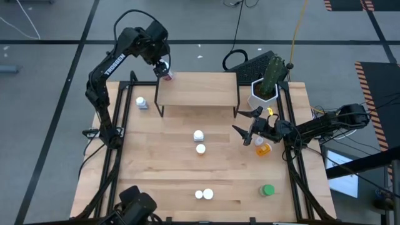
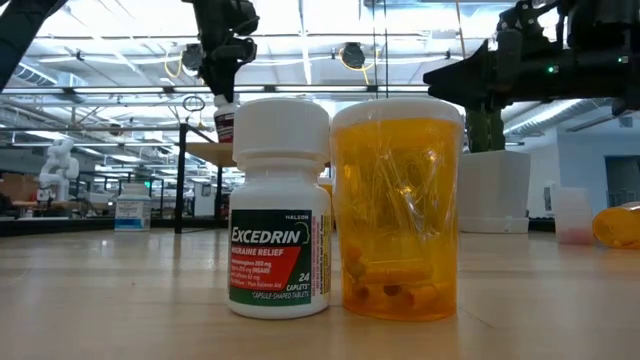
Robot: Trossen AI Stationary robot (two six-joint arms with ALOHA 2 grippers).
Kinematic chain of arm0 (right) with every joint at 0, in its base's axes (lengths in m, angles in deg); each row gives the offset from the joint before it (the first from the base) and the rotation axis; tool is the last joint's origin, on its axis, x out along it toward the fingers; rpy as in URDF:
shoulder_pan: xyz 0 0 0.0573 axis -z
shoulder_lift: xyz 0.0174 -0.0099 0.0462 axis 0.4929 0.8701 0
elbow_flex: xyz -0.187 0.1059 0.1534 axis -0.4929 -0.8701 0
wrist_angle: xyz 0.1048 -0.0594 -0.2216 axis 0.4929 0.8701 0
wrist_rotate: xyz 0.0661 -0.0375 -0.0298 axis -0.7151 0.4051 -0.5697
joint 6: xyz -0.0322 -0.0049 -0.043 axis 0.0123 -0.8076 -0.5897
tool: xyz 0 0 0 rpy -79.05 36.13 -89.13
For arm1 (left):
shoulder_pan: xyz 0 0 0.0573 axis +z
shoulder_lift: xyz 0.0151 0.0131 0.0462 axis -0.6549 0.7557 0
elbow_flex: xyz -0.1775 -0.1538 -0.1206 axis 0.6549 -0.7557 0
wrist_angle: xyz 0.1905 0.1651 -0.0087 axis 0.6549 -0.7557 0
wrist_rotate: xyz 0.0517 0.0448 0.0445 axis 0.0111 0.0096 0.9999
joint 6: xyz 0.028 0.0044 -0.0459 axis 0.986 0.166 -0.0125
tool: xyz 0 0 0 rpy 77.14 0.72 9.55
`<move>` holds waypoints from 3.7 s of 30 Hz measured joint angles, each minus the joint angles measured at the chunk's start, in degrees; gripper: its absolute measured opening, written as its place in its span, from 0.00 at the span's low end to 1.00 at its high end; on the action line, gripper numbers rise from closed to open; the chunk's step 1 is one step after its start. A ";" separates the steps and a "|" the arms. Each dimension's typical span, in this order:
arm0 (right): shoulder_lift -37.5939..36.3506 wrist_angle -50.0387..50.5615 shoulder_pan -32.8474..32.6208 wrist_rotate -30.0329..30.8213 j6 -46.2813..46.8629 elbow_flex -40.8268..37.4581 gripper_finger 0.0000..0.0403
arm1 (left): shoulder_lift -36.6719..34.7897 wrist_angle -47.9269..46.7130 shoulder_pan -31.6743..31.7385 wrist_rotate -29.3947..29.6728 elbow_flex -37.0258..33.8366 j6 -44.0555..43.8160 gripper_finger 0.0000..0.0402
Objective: Pick and place medicine bottles onto shelf by color
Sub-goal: Put the white violet pill bottle on the shelf, then put the top white blue pill bottle on the shelf
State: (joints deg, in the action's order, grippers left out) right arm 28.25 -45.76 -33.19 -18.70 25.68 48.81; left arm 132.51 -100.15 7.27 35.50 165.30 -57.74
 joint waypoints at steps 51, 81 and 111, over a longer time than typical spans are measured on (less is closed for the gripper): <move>0.02 2.98 1.20 -0.24 1.08 0.00 0.81 | -29.35 5.54 -8.48 12.24 -31.68 -19.08 0.97; 0.02 2.14 1.20 -0.24 0.39 0.00 0.81 | -29.96 27.64 1.18 9.43 -70.23 -17.65 0.97; 0.02 2.12 1.20 -0.24 1.11 0.00 0.81 | -29.96 36.14 5.86 6.27 -73.96 -15.00 0.55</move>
State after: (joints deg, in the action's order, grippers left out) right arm 28.26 -43.64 -31.99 -18.94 26.80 48.81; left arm 102.55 -64.01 13.13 41.77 91.34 -72.74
